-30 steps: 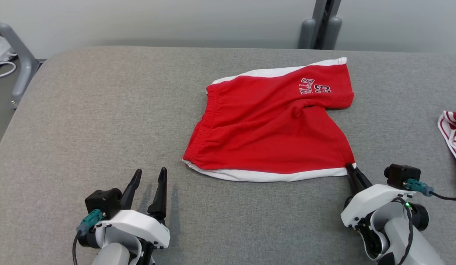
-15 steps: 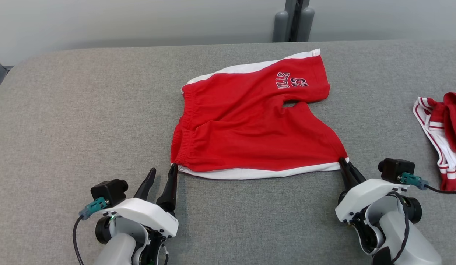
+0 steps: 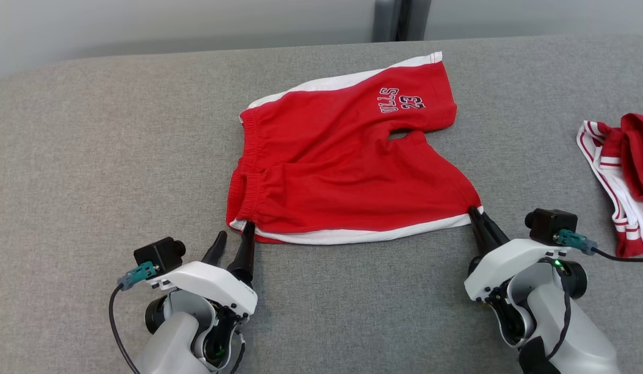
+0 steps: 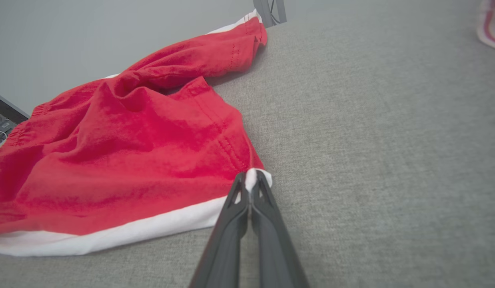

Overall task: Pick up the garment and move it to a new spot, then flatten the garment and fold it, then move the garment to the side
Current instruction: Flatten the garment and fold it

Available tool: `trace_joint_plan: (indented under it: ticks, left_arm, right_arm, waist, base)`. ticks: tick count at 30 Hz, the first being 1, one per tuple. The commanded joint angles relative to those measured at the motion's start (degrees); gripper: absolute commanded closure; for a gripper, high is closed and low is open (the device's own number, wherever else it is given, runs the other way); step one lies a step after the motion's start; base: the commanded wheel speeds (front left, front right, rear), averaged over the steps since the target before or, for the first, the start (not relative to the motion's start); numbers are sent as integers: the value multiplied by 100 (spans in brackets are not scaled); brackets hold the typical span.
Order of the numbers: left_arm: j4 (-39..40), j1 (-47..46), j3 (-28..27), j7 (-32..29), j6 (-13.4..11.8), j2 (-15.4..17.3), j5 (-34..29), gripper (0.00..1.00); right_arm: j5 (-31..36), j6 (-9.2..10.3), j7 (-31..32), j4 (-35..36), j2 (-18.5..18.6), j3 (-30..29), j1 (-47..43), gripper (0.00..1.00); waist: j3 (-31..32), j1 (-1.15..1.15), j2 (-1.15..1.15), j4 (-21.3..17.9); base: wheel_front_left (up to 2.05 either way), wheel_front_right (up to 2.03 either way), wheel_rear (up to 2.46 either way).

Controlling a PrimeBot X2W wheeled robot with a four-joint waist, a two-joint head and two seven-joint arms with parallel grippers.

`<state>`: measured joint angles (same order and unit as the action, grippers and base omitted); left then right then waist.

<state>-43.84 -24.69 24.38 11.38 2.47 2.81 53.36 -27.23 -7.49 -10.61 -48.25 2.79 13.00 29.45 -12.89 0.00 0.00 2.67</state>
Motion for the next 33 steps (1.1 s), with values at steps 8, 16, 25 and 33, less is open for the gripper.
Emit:
trace_joint_plan:
  ticks: [8, 16, 25, 33]
  left_arm:
    - [-266, -297, 221, 157, 54, 19, 293, 0]
    - [-355, -433, 324, 286, 115, 17, 487, 46]
    - [-252, -486, 297, 374, 226, 26, 348, 100]
    - [196, -322, 248, 376, 245, 109, -139, 100]
  right_arm:
    - [11, 0, -67, 2, 52, 75, 63, 100]
    - [-28, 0, -72, -55, 79, 102, 66, 100]
    - [-23, 1, -145, -82, 117, 98, 98, 100]
    - [50, 0, -385, 196, 145, -11, 119, 100]
  waist:
    - [-61, 0, 0, -35]
    - [-77, 0, 0, -17]
    - [-20, 0, 0, 43]
    - [315, 0, 0, 93]
  base:
    - [0, 0, 0]
    - [0, 0, 0]
    - [0, 0, 0]
    - [0, 0, 0]
